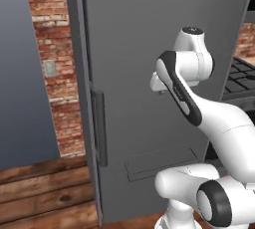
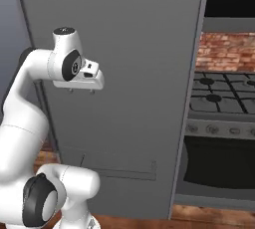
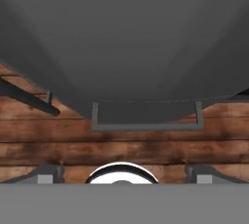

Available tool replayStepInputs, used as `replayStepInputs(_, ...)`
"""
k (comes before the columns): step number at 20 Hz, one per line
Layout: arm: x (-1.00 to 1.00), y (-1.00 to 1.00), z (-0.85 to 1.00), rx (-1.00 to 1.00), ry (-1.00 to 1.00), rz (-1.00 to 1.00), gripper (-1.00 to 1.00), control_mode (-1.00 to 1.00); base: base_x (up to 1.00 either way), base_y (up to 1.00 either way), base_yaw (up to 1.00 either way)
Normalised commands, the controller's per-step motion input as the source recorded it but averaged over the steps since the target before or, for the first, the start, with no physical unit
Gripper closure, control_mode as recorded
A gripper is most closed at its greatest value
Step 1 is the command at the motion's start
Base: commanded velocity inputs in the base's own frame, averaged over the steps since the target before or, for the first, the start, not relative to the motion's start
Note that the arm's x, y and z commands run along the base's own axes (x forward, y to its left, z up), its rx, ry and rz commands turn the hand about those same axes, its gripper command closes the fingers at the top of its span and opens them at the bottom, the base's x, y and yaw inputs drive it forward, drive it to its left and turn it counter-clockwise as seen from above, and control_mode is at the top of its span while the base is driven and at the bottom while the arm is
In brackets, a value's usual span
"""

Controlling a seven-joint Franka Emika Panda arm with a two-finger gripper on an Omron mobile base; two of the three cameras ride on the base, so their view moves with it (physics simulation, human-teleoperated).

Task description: There is a bowl on the dining counter. Grab a lemon wedge from the fridge and place it in the bowl. Then get the liquor bottle and glass cup from the cabinet and place them next to the bowl.

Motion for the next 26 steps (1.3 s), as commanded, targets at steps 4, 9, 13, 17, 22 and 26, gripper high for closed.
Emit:
replayStepInputs(4, 0.0, 0.0, 0.0, 0.0, 0.0, 0.0, -1.0, 1.0, -0.11, 0.7, -0.18)
replayStepInputs(9, 0.0, 0.0, 0.0, 0.0, 0.0, 0.0, -1.0, 1.0, -0.12, 0.73, -0.19)
replayStepInputs(13, 0.0, 0.0, 0.0, 0.0, 0.0, 0.0, -1.0, 1.0, -0.19, 0.72, -0.17)
replayStepInputs(17, 0.0, 0.0, 0.0, 0.0, 0.0, 0.0, -1.0, 1.0, -0.06, 0.53, -0.18)
replayStepInputs(22, 0.0, 0.0, 0.0, 0.0, 0.0, 0.0, -1.0, 1.0, 0.0, 0.42, -0.19)
replayStepInputs(26, 0.0, 0.0, 0.0, 0.0, 0.0, 0.0, -1.0, 1.0, 0.0, 0.45, -0.19)
